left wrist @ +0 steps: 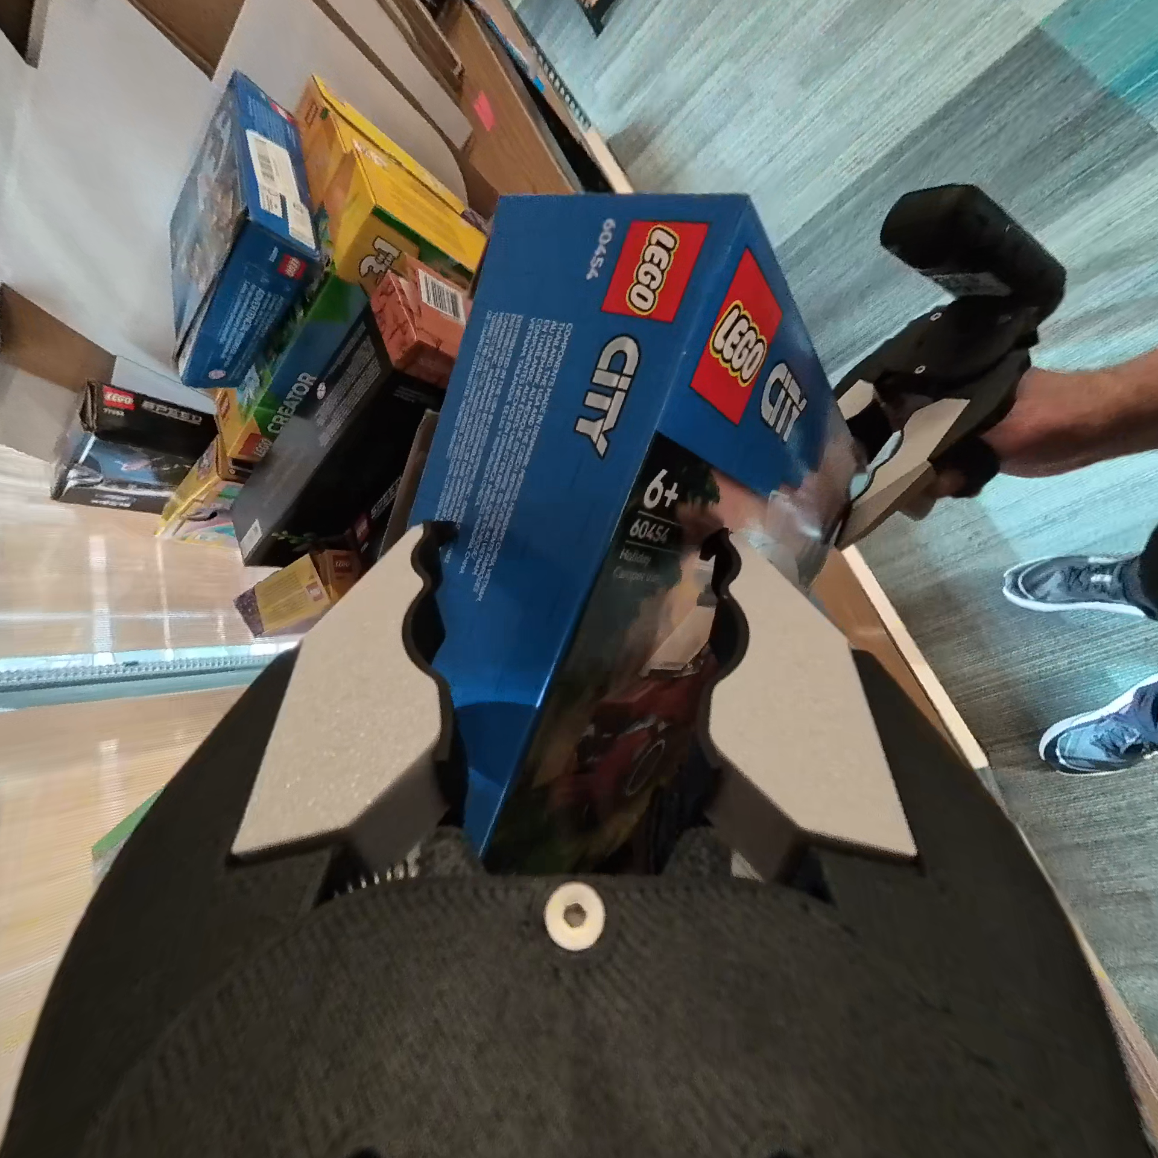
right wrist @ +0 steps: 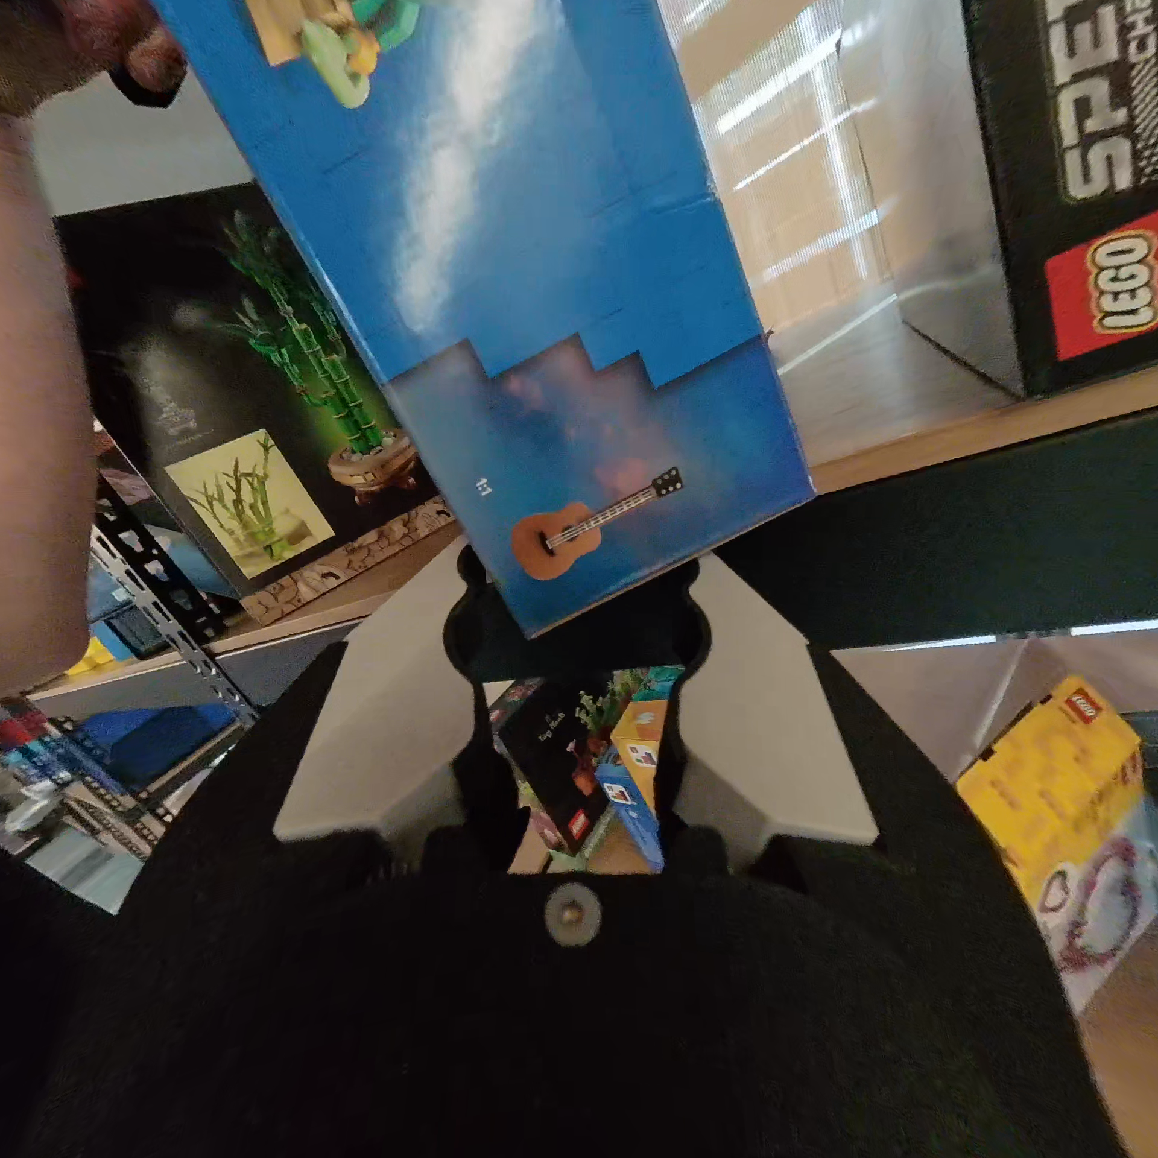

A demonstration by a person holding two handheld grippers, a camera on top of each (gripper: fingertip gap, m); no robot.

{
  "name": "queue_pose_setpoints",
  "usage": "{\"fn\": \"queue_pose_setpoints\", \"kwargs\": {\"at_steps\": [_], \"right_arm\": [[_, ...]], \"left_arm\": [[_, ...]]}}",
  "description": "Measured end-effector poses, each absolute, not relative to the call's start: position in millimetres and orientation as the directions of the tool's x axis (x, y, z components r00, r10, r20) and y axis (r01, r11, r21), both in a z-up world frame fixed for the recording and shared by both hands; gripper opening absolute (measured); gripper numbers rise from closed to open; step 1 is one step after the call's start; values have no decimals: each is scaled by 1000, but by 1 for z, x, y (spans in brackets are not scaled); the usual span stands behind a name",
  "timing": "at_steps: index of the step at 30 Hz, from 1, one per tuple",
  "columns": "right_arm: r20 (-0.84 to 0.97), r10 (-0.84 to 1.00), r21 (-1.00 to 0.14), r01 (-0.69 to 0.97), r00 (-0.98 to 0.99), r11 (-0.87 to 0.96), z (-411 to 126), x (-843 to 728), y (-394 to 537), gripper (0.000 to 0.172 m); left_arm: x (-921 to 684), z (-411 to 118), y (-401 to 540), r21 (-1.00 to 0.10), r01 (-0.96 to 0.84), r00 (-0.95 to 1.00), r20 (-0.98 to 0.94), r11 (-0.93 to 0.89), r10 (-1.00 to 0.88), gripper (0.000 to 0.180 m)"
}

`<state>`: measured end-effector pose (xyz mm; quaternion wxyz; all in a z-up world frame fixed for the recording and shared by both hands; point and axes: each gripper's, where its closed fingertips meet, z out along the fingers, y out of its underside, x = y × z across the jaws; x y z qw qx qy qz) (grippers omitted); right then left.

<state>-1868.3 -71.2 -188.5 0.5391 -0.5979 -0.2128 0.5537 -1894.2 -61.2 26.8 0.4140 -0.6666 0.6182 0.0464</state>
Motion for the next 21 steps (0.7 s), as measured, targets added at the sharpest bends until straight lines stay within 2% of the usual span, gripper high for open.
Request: {"fn": "queue_pose_setpoints", "kwargs": {"at_steps": [6, 10, 17, 21], "right_arm": [[-380, 862, -894, -373, 336, -249, -166, -1838, -80, 55], [-305, 868, -915, -372, 392, -153, -137, -1810, -83, 52], [-186, 854, -949, -315, 486, -27, -96, -1779, -80, 53], [-131, 840, -949, -312, 526, 47, -66, -1767, -77, 52]], "left_arm": [[-1887, 40, -63, -591, -799, 296, -547, 111, -783, 86], [-1890, 56, -60, -711, -696, 371, -473, 98, -799, 86], [-1905, 69, -50, -897, -432, 506, -325, 91, -799, 87], [-1925, 66, -40, -976, -216, 576, -156, 35, -803, 87]]}}
